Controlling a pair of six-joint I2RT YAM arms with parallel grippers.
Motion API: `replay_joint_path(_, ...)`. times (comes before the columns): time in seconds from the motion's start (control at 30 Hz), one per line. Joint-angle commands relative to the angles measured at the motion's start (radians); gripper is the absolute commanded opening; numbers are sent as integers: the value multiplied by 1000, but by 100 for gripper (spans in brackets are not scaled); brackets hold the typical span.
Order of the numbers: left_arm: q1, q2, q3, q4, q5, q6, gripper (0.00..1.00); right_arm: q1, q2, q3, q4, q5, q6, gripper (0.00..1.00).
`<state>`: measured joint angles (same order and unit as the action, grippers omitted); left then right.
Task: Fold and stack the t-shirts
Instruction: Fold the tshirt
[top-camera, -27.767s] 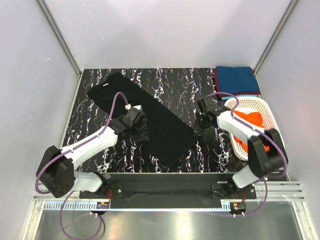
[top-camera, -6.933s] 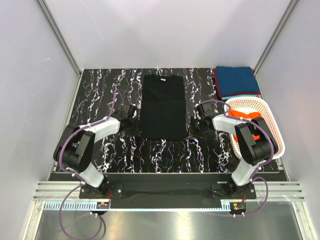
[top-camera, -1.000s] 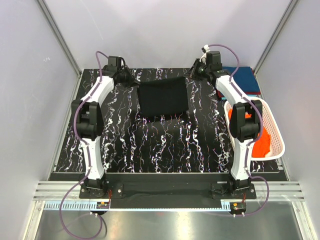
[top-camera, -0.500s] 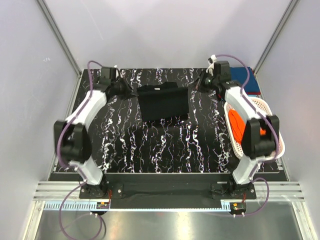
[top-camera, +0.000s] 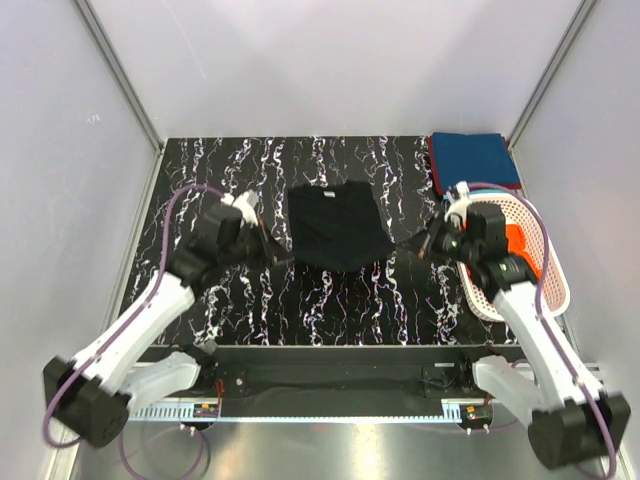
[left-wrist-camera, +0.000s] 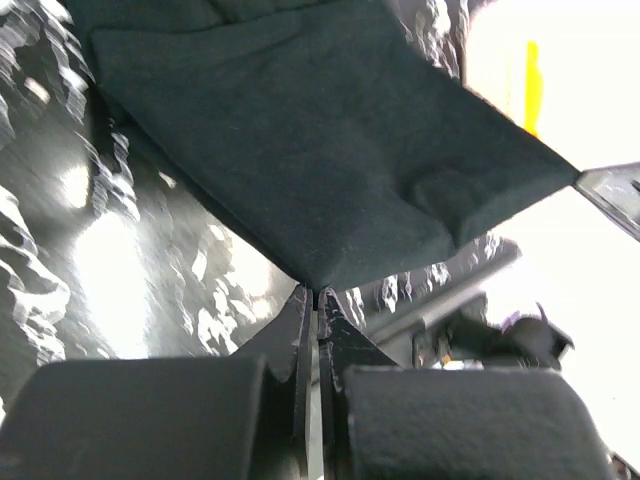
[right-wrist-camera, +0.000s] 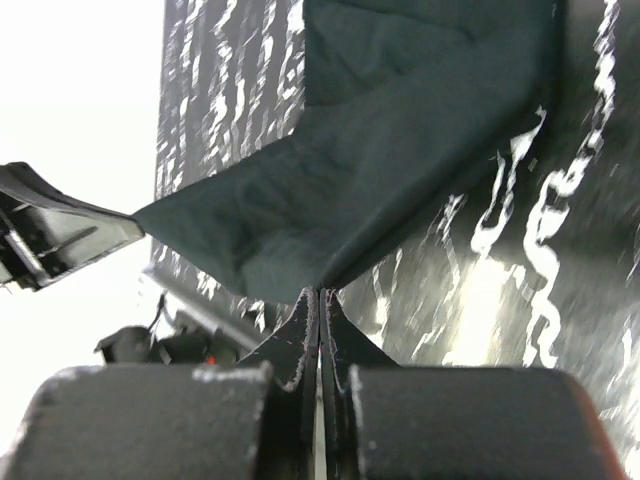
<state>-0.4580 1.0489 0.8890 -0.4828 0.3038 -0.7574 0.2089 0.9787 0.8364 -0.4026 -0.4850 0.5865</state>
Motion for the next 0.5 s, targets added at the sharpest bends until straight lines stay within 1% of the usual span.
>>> replay_joint_path(0.0,-94,-156,-28,15,-95,-94,0,12,-173,-13,-69,-41,45,0)
replay_joint_path(0.07,-151,-196,-42,-13,-143,-129,0,15,-240,-17,-102,-37,53,0)
replay_joint_path(0.17,-203,-233,-35,-39,-189,-151,0,18,-291,-22,-131,-24,72,0)
replay_joint_path(0.23,-211,-225,-16,-45,-204,-149,0,18,-299,-17,-142,3,75,0)
replay_joint_path(0.33,-211,-181,30,-48,-239,-106,0,18,-276,21,-139,57,53,0)
replay_joint_path(0.43,-196,-104,103,-54,-258,-76,0,18,-210,64,-127,135,15,0)
replay_joint_path(0.47,-180,-80,125,-53,-249,-57,0,18,-163,94,-122,146,6,0)
